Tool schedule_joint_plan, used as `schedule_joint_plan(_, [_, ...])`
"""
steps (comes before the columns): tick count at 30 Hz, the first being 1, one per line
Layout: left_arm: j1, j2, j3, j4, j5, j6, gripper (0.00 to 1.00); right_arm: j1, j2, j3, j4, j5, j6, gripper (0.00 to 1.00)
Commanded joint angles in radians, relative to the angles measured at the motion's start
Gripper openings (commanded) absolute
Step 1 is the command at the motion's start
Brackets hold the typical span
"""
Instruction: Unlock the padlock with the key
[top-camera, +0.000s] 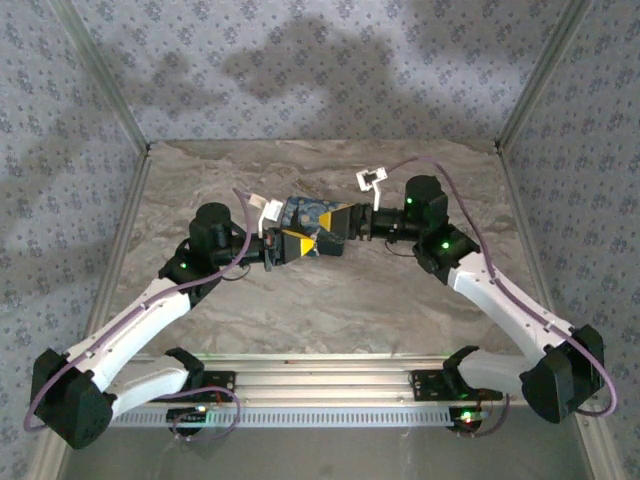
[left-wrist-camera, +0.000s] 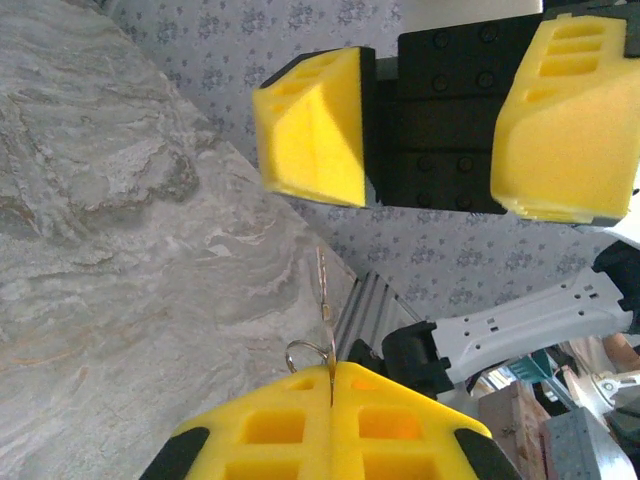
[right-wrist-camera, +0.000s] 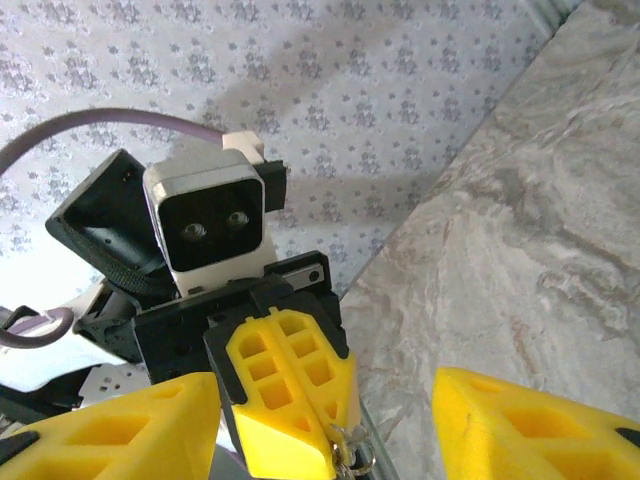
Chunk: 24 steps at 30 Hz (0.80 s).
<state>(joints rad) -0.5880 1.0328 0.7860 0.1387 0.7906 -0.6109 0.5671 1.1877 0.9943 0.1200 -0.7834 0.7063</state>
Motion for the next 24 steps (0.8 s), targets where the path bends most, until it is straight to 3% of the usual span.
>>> schedule_joint_plan(1, [0.007, -0.004, 0.032, 0.020, 0.034, 0.023, 0.00, 0.028, 0.032, 0.051, -0.056, -0.031, -0.046, 0.59])
schedule_joint_plan(4, [0.006, -0.002, 0.035, 0.026, 0.041, 0.022, 0.00, 0.039, 0.057, 0.064, -0.071, -0.039, -0.059, 0.57])
schedule_joint_plan(9, [0.008, -0.003, 0.042, 0.001, 0.034, 0.041, 0.00, 0.037, 0.068, 0.072, -0.071, -0.039, -0.059, 0.24])
schedule_joint_plan(14, [0.023, 0.001, 0.036, -0.008, 0.018, 0.043, 0.00, 0.035, 0.066, 0.079, -0.086, -0.032, -0.059, 0.02])
schedule_joint_plan(22, [0.034, 0.029, 0.072, -0.062, -0.031, 0.075, 0.00, 0.055, 0.065, 0.103, -0.161, 0.060, -0.049, 0.00])
schedule_joint_plan(23, [0.034, 0.030, 0.081, -0.083, -0.050, 0.091, 0.02, 0.058, 0.067, 0.112, -0.186, 0.090, -0.043, 0.00])
schedule_joint_plan(24, [0.034, 0.029, 0.090, -0.109, -0.082, 0.112, 0.11, 0.061, 0.070, 0.124, -0.216, 0.123, -0.034, 0.00])
